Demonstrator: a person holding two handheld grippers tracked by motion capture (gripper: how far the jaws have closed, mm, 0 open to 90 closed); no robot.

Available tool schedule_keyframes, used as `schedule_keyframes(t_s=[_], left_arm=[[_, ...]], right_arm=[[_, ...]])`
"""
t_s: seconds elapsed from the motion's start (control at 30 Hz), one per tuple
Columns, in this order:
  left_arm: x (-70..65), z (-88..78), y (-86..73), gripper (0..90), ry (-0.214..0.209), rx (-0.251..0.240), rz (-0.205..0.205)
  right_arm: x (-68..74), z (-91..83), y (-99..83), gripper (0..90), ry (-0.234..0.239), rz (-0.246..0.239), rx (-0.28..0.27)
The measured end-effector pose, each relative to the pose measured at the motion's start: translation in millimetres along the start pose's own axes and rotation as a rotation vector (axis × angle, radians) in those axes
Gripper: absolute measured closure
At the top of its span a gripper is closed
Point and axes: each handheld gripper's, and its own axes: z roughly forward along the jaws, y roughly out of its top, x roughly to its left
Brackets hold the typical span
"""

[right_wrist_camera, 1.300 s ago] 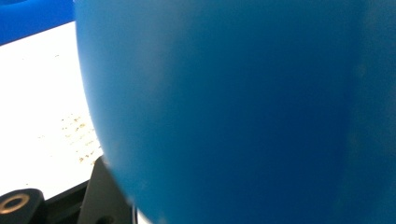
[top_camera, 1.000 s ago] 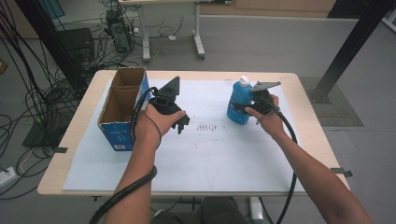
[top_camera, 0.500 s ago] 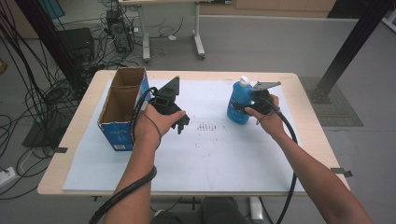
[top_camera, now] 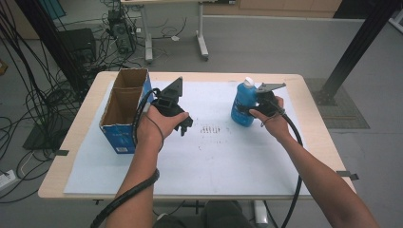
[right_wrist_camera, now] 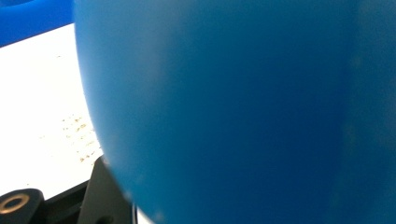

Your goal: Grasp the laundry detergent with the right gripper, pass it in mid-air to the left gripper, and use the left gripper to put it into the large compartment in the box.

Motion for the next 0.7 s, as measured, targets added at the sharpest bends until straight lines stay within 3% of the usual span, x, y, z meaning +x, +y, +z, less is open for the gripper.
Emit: schedule_keyframes(t_s=[0.7], left_arm=[[2.4,-5.5,-0.6,5.6,0.004,-0.007,-0.002]], right_arm=[[0.0,-0.1,-0.3,43.1,0.0,-0.002,0.0]])
